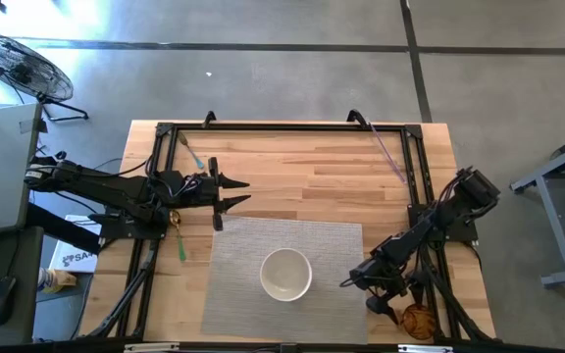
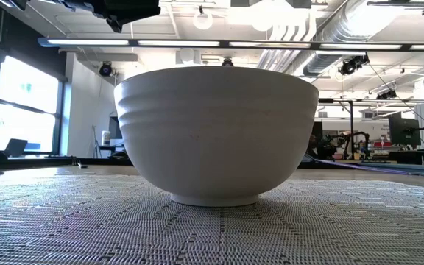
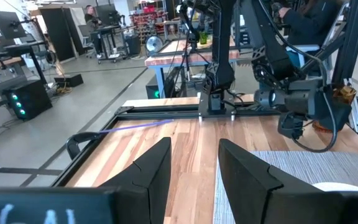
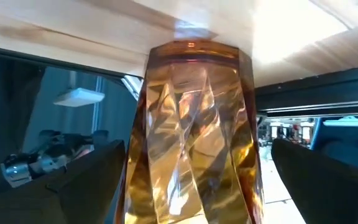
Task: Pick & Place Utensil
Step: Put the brown cup to the top right on the gray mat
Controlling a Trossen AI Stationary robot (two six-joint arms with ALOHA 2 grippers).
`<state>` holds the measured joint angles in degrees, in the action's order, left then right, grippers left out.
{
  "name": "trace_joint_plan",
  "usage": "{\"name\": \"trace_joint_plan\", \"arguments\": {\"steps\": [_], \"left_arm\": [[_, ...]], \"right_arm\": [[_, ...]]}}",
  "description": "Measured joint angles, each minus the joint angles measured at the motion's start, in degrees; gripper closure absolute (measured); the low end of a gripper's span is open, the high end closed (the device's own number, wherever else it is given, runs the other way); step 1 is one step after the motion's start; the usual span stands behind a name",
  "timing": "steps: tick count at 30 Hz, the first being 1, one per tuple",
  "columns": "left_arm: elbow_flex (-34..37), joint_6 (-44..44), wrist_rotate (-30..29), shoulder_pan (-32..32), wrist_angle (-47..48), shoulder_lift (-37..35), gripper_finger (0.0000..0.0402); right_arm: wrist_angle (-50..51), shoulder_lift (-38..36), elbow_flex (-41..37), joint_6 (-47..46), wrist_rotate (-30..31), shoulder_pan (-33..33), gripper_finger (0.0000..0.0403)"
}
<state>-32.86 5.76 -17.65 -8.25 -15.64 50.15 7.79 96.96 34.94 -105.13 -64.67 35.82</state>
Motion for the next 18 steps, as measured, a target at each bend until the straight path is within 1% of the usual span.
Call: {"name": "trace_joint_plan", "arguments": {"steps": [12,18], "left_arm": [[0.0,0.0,0.0,0.0,0.3,0.0,0.0270],[0.0,0.0,0.0,0.0,0.3,0.0,0.0270]], "right_arm": [[-1.2,0.3,0.0,0.5,0.4,2.8,0.0005],[-5.6,0.3,0.0,0.1,0.4,4.3,0.0005]]}}
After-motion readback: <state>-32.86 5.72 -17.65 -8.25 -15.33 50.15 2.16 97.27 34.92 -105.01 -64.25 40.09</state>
